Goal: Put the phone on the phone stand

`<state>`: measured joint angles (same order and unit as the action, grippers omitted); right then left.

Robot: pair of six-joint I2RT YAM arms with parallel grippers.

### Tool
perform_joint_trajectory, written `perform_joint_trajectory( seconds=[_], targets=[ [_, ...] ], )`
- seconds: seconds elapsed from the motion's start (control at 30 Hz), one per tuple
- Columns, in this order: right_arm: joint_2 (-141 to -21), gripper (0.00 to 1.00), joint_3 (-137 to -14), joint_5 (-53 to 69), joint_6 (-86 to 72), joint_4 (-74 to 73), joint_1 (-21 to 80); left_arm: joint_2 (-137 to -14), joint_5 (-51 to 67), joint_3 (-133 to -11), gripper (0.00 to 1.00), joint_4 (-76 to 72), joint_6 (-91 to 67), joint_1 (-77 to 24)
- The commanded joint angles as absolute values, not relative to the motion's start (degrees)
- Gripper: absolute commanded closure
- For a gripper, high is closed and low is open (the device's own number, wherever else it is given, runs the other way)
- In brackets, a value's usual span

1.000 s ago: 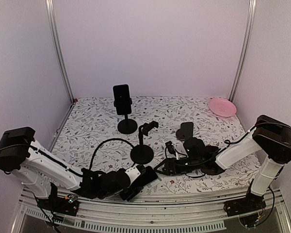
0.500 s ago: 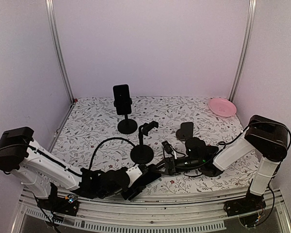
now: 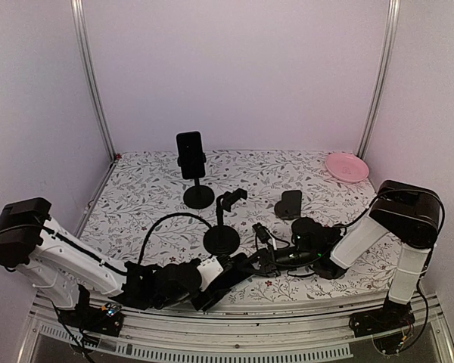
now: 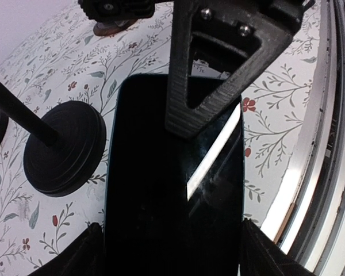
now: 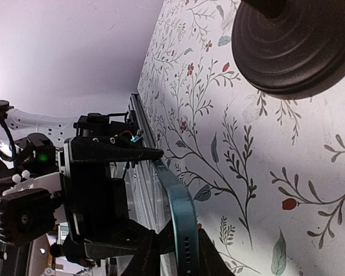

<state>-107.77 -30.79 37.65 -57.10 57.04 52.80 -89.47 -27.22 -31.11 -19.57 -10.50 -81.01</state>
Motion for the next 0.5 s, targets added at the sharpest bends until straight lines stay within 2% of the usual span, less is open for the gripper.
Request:
perform_joint_trajectory(
  seconds=[0.0,0.07,0.3,0.47],
  targets=[
    [-108.4,0.95,-30.7,40.0,-59.1,62.2,53.1,-87.6,-27.3,-31.5,0.61,-23.7,-9.7,-82.0],
    [-108.0,0.98,-30.1,39.9,-59.6,63.1,53.1,-87.1,-27.7,-31.3,0.57,-23.7,-9.9,-82.0],
    [-102.9,0.98,-26.6,38.6,-62.6,67.1,53.1,-79.9,-28.3,-27.6,0.15,-25.2,-13.6,-82.2],
    [-95.5,0.98,-23.0,37.4,-63.5,66.6,53.1,-67.9,-27.6,-22.3,0.08,-26.2,-17.5,-82.2]
  ],
)
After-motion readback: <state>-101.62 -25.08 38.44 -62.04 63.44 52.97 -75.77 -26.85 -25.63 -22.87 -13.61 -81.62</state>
